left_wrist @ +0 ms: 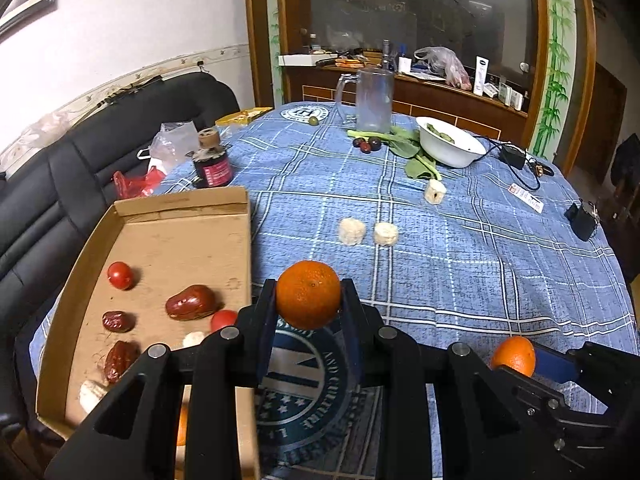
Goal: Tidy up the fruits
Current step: 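Carry the mandarin with the left tool while the right tool carries its mandarin over the tray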
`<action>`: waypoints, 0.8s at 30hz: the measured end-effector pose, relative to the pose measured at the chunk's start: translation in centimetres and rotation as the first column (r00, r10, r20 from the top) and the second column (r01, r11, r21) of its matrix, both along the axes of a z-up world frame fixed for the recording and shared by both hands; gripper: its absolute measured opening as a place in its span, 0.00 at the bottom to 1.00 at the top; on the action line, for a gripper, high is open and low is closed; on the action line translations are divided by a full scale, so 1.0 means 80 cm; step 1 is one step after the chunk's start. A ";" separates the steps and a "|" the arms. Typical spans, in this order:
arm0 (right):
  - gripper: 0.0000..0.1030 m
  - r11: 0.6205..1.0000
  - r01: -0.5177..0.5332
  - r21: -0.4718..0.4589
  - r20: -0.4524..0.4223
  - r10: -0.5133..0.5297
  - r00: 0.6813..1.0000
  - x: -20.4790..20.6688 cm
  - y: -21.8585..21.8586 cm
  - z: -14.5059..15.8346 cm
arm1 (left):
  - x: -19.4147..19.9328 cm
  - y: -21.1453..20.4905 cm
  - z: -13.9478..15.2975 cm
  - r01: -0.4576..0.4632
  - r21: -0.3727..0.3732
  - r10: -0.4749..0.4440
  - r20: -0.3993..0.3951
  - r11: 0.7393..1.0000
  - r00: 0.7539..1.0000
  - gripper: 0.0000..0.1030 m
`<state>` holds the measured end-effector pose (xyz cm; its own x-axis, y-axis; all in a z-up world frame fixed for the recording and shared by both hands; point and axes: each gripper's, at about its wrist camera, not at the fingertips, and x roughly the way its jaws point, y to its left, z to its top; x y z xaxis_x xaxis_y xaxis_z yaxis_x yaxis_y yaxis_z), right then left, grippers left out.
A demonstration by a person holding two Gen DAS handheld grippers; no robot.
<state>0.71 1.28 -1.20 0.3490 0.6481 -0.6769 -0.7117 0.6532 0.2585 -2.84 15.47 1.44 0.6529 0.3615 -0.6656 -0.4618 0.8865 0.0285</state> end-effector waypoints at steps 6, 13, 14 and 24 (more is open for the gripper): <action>0.32 1.000 -0.024 -0.008 0.007 0.024 1.000 -0.011 0.013 0.001 | -0.015 0.009 0.000 -0.022 -0.001 0.022 0.008 1.000 1.000 0.26; 0.32 0.999 -0.051 -0.015 0.013 0.051 0.999 -0.019 0.025 0.002 | -0.029 0.021 0.004 -0.042 0.000 0.042 0.024 0.999 0.999 0.27; 0.32 0.998 -0.055 -0.016 0.013 0.055 0.998 -0.020 0.027 0.002 | -0.031 0.022 0.005 -0.046 -0.001 0.046 0.025 0.999 0.999 0.27; 0.32 0.995 -0.094 -0.024 0.016 0.094 0.995 -0.021 0.055 0.004 | -0.044 0.051 0.007 -0.082 -0.013 0.083 0.024 0.997 0.996 0.27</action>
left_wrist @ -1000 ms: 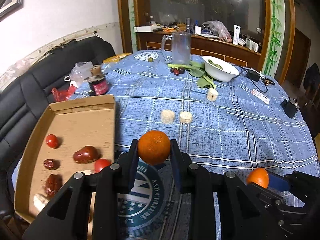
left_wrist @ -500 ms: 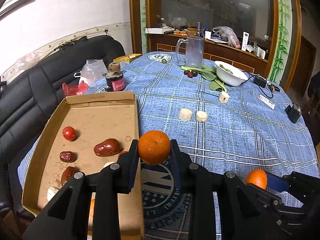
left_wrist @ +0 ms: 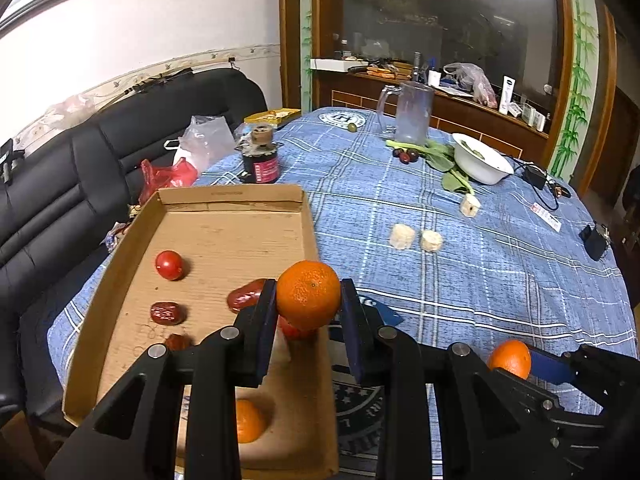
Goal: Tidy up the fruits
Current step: 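Carry the mandarin with the left tool while the right tool carries its mandarin over the tray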
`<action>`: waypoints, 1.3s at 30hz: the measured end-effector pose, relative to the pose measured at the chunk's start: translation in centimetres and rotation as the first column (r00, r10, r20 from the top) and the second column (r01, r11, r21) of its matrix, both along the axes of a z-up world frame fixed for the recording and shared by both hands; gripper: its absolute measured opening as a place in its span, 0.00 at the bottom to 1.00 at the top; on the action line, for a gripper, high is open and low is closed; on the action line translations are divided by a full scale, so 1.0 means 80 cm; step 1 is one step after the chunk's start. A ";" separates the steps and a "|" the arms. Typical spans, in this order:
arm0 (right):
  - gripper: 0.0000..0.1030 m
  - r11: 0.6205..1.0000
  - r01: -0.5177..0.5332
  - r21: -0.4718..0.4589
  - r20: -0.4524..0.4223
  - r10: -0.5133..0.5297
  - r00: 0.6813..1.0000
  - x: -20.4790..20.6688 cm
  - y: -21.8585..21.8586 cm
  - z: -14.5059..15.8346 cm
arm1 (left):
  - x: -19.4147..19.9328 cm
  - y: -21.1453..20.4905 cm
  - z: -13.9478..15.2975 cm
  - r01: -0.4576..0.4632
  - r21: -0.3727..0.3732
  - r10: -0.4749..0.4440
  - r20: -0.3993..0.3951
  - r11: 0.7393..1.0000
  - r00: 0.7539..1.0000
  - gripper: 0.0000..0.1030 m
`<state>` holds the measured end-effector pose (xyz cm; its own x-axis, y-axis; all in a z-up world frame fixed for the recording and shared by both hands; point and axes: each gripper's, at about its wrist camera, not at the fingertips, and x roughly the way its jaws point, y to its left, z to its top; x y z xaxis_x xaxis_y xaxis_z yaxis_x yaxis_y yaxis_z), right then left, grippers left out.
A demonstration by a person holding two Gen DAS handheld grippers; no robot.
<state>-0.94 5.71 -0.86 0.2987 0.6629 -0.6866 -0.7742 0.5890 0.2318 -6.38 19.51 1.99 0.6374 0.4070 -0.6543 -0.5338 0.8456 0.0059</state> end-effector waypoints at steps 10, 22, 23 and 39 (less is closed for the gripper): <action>0.32 0.998 -0.065 0.003 -0.006 0.065 0.998 0.008 0.058 0.005 | -0.013 0.037 0.004 -0.054 0.016 0.054 -0.013 0.998 0.998 0.27; 0.32 0.990 -0.142 0.008 -0.009 0.142 0.990 0.020 0.135 0.009 | -0.026 0.082 0.010 -0.103 0.032 0.104 -0.026 0.994 0.994 0.27; 0.32 0.989 -0.149 0.008 -0.007 0.149 0.989 0.020 0.141 0.009 | -0.027 0.087 0.010 -0.109 0.032 0.110 -0.026 0.993 0.994 0.27; 0.32 0.979 -0.201 -0.019 -0.013 0.201 0.979 0.043 0.224 -0.003 | -0.003 0.166 0.007 -0.135 -0.061 0.133 -0.045 0.989 0.990 0.27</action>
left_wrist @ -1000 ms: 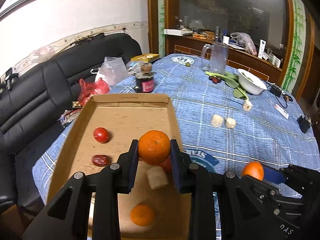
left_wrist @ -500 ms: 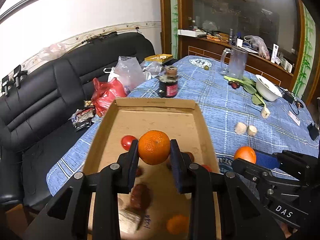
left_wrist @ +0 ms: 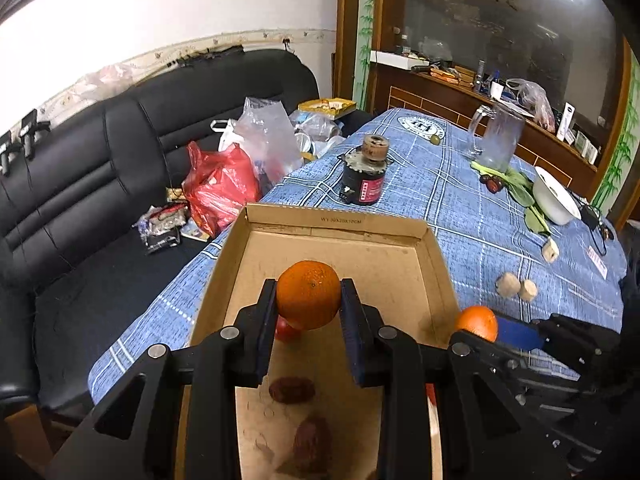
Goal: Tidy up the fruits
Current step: 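Carry the mandarin with the left tool while the right tool carries its mandarin over the tray, then open both tools to drop the mandarins into the tray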
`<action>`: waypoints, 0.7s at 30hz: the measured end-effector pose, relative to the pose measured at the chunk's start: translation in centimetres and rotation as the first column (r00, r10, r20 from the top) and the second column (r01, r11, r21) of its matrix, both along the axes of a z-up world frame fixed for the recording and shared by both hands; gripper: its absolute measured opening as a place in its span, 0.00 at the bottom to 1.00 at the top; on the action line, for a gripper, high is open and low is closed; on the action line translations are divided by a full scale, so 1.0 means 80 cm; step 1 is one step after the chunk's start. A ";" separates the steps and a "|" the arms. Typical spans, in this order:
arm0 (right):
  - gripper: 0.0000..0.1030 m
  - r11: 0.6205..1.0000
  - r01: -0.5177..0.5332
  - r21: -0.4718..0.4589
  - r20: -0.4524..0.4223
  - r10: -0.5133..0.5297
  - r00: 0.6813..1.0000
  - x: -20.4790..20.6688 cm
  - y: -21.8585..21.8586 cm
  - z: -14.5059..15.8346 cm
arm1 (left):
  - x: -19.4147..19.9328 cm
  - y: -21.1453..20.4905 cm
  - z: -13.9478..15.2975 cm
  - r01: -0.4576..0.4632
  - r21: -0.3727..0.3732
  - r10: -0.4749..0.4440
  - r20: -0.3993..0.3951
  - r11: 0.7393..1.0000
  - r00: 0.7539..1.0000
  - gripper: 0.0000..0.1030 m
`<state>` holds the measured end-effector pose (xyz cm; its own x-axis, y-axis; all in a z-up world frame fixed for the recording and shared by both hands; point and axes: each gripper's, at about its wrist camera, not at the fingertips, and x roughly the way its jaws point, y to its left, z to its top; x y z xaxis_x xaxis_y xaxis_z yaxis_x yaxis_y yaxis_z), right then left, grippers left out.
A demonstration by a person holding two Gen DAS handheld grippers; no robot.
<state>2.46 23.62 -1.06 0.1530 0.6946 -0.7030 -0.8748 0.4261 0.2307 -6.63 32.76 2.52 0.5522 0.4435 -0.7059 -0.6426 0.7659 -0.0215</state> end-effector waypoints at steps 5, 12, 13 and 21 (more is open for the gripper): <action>0.32 0.999 -0.033 -0.006 0.035 0.033 0.999 0.006 0.028 0.000 | 0.022 0.031 -0.002 -0.002 -0.008 0.002 -0.029 1.000 1.000 0.27; 0.32 0.992 -0.095 -0.080 0.059 0.100 0.993 0.016 0.078 -0.013 | 0.065 0.074 -0.035 -0.017 -0.068 0.009 -0.122 0.998 0.993 0.27; 0.32 0.991 -0.102 -0.092 0.061 0.107 0.992 0.016 0.083 -0.017 | 0.071 0.077 -0.041 -0.016 -0.077 0.005 -0.139 0.997 0.990 0.27; 0.32 0.978 -0.145 -0.153 0.060 0.155 0.986 0.013 0.108 -0.046 | 0.094 0.079 -0.078 0.000 -0.110 -0.027 -0.242 0.994 0.970 0.27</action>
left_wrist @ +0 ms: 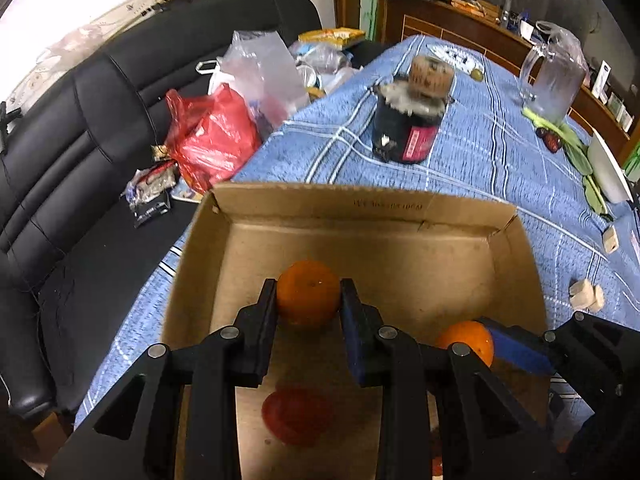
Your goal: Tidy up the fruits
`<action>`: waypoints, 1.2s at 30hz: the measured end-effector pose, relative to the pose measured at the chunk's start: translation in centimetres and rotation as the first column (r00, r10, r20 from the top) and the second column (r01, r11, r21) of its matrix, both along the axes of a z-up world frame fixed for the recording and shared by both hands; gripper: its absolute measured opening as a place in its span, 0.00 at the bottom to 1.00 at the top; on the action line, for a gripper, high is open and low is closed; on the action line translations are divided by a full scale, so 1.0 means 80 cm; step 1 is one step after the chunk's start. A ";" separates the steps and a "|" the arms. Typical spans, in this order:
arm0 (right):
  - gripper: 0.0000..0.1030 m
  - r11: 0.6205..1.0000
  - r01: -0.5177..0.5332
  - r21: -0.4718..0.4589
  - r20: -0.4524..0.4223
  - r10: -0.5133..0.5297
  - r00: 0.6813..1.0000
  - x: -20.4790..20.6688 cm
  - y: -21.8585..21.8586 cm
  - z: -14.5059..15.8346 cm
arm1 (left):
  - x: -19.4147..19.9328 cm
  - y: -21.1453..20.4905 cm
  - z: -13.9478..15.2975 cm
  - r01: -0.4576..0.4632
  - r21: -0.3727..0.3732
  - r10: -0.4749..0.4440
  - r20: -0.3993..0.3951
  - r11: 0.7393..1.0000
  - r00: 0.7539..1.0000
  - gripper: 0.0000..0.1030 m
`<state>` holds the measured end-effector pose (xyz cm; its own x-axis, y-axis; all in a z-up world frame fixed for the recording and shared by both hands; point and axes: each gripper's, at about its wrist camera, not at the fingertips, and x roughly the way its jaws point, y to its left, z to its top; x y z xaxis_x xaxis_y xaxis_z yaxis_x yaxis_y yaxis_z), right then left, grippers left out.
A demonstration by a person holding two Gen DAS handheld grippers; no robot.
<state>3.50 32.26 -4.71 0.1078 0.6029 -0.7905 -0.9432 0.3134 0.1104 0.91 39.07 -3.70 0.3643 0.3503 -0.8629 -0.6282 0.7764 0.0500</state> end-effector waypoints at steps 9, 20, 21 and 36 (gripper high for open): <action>0.36 1.000 -0.002 -0.025 -0.013 0.001 1.000 0.003 0.002 -0.015 | 0.009 -0.004 -0.006 0.029 -0.003 -0.029 -0.041 1.000 0.999 0.55; 0.48 1.000 -0.003 0.013 -0.008 0.003 1.000 0.002 -0.021 0.010 | -0.009 -0.015 0.020 0.015 0.030 -0.015 0.001 0.999 1.000 0.69; 0.48 1.000 -0.001 0.019 -0.010 0.001 1.000 0.000 -0.026 0.013 | -0.014 -0.017 0.025 0.016 0.029 -0.016 0.016 0.999 1.000 0.69; 0.69 0.991 -0.118 0.064 0.079 0.112 0.991 -0.061 -0.107 0.053 | -0.118 -0.104 0.066 0.031 0.065 -0.041 0.158 0.997 0.987 0.71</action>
